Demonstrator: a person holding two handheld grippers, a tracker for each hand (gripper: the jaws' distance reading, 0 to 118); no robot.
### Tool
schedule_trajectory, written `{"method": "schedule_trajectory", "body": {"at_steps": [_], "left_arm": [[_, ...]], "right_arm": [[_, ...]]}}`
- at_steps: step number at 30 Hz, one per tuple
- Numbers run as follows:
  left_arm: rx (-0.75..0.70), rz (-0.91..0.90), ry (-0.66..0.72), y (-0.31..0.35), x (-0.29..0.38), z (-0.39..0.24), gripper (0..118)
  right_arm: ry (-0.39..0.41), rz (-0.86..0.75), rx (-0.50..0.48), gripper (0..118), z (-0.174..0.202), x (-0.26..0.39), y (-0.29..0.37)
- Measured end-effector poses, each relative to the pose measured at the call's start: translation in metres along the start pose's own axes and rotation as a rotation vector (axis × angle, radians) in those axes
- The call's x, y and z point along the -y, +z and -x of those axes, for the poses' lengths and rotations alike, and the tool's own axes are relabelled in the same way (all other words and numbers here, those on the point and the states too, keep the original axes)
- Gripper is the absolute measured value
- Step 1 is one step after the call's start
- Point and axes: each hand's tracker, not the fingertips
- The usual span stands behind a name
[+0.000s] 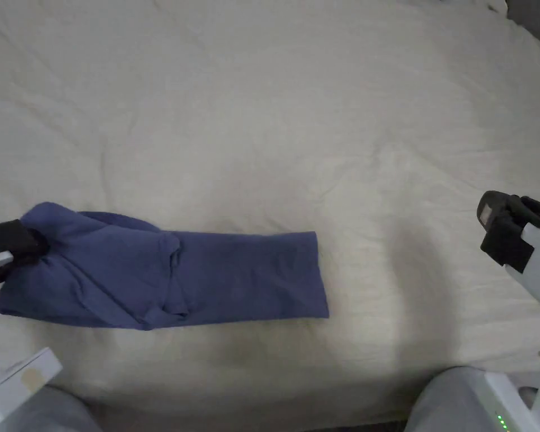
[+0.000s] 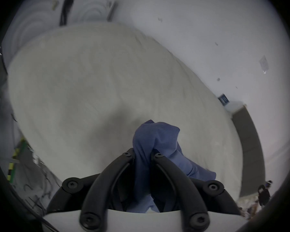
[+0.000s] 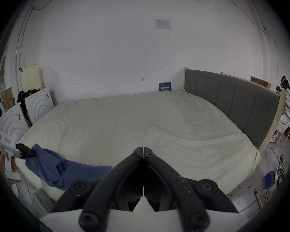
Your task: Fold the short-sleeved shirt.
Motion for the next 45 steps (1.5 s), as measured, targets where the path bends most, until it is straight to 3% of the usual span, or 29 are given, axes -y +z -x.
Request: {"method": "schedule_trajectory", "body": {"at_steps": [4, 9, 12, 17, 20, 22, 24, 26, 28, 30, 31, 35, 38, 45], "left_arm": [[-0.057, -0.087, -0.185, 0.026, -0.002, -0.030, 16], [0.116, -0.031, -0.320, 0.047, 0.041, -0.116, 16], [0.159, 0.035, -0.433, 0.028, 0.075, -0.160, 16], [0.202, 0.169, -0.455, -0.028, 0.128, -0.212, 16], [0.232, 0.229, -0.540, -0.068, 0.159, -0.229, 24], [0.260, 0.295, -0.574, -0.085, 0.171, -0.233, 38], [0.322, 0.381, -0.501, -0.099, 0.174, -0.231, 48], [0.326, 0.364, -0.442, -0.100, 0.166, -0.229, 49], [0.368, 0.316, -0.409, -0.089, 0.152, -0.224, 42], [0.408, 0.219, -0.415, -0.065, 0.140, -0.217, 10], [0.393, 0.108, -0.438, -0.054, 0.136, -0.216, 4], [0.341, -0.060, -0.464, -0.024, 0.149, -0.210, 0], [0.270, 0.047, -0.583, -0.033, 0.177, -0.208, 0], [0.260, 0.212, -0.614, -0.056, 0.245, -0.206, 0]], "right_arm": [[0.003, -0.002, -0.021, 1, 0.005, 0.000, -0.002], [-0.002, -0.012, -0.031, 1, 0.005, 0.002, 0.002], [-0.016, -0.013, -0.020, 1, -0.002, 0.005, 0.008], [-0.051, -0.019, 0.031, 1, -0.022, 0.011, 0.025], [-0.077, -0.023, 0.071, 1, -0.034, 0.014, 0.034], [-0.094, -0.022, 0.085, 1, -0.040, 0.016, 0.040], [-0.095, -0.021, 0.095, 1, -0.045, 0.017, 0.043], [-0.092, -0.020, 0.108, 1, -0.047, 0.018, 0.045], [-0.093, -0.018, 0.109, 1, -0.049, 0.018, 0.043], [-0.094, -0.013, 0.101, 1, -0.048, 0.019, 0.039], [-0.088, -0.010, 0.094, 1, -0.046, 0.019, 0.036], [-0.074, -0.013, 0.062, 1, -0.036, 0.018, 0.033], [-0.047, -0.010, 0.045, 1, -0.029, 0.018, 0.031], [-0.038, -0.004, 0.041, 1, -0.028, 0.020, 0.033]]}}
